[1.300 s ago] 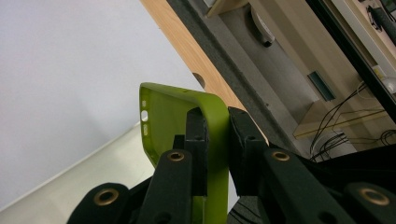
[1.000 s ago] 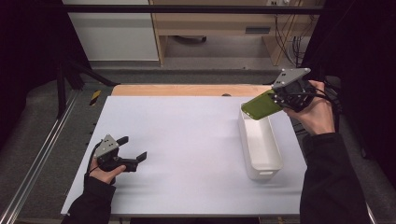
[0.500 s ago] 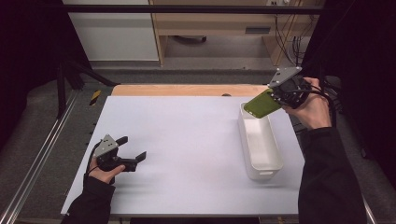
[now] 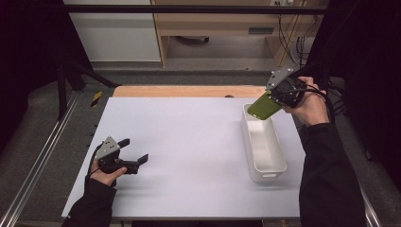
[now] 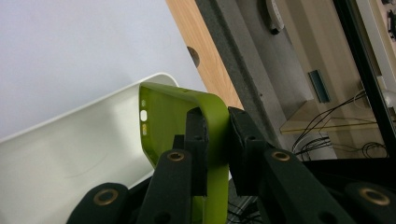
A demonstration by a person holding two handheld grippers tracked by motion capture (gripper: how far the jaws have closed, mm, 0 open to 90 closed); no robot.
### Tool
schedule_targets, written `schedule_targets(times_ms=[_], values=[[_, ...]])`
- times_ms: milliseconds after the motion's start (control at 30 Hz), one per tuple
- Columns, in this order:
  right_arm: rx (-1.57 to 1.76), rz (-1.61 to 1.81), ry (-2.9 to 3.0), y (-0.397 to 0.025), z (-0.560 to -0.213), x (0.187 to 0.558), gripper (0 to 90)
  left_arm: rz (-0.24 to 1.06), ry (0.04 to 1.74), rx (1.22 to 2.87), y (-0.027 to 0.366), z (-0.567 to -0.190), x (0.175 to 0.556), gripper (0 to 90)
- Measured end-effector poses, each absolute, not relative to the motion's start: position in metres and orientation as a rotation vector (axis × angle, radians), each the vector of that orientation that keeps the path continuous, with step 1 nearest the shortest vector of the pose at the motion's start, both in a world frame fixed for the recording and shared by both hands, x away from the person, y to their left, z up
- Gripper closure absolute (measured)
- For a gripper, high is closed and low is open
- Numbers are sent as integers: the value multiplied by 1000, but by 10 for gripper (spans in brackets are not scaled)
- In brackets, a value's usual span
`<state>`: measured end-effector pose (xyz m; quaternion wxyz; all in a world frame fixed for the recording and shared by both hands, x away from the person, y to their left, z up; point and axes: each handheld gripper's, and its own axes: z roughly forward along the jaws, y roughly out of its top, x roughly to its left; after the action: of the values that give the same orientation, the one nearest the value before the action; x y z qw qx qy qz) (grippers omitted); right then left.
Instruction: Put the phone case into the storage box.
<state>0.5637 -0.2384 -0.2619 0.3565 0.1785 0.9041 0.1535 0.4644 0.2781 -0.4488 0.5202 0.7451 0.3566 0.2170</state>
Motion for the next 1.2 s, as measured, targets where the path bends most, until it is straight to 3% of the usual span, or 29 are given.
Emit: schedule_targets(times_ms=[1200], values=[[166,267,2421,-228,-293,600,792,505,843,1815,276,-451,466,0]])
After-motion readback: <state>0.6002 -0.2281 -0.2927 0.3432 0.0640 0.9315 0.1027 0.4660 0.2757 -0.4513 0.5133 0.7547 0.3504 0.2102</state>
